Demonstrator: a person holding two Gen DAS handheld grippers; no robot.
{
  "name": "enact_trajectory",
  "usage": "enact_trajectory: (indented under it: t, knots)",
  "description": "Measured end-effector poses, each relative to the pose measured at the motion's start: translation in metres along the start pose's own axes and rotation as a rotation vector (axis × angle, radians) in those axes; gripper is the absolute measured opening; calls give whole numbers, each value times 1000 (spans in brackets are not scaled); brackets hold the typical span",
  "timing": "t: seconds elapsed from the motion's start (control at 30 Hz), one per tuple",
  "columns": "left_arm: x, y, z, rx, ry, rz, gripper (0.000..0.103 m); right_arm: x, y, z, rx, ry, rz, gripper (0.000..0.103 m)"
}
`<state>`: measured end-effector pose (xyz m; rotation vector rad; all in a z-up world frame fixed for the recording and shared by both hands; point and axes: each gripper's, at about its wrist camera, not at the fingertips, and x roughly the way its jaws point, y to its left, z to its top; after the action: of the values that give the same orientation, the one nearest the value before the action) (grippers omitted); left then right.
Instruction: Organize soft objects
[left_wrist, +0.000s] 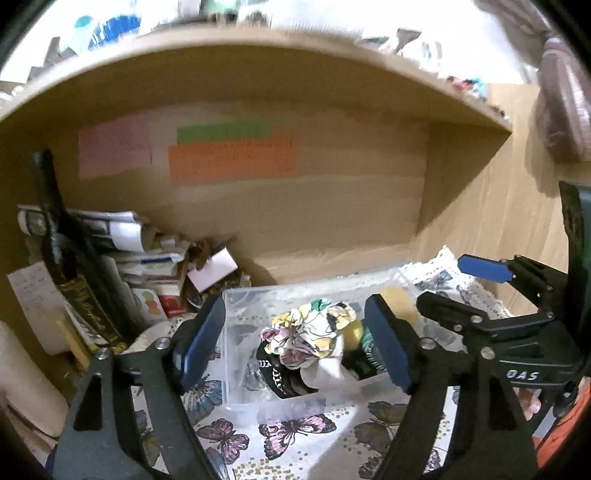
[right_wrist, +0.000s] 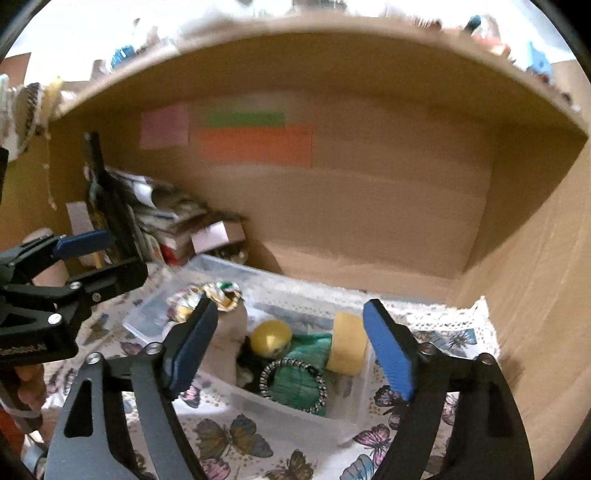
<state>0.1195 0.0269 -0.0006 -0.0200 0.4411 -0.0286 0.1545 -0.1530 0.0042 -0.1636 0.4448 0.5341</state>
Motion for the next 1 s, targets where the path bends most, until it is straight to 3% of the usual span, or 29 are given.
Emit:
enact_trajectory:
  t: [0.07,0.13,0.27,0.6,1.0]
  knots:
    - [-13,-2,-1,7,-32,4,93,-16,1,0,3,-38,3,83]
    - [-24,-4,-1,11,-58,9,98,-27,2,1,8,-66,8,86]
    - [-48,-7,-6,7,-122,25,102,-51,3,-1,24,-133,3,100]
    - [-79,-12,-13,4,-181,20,103,-81,11,-9,29,-199,-8,103]
    - [-96,-21,-18,9,-225,23,103,-90,20,-15,11,-220,-28,103]
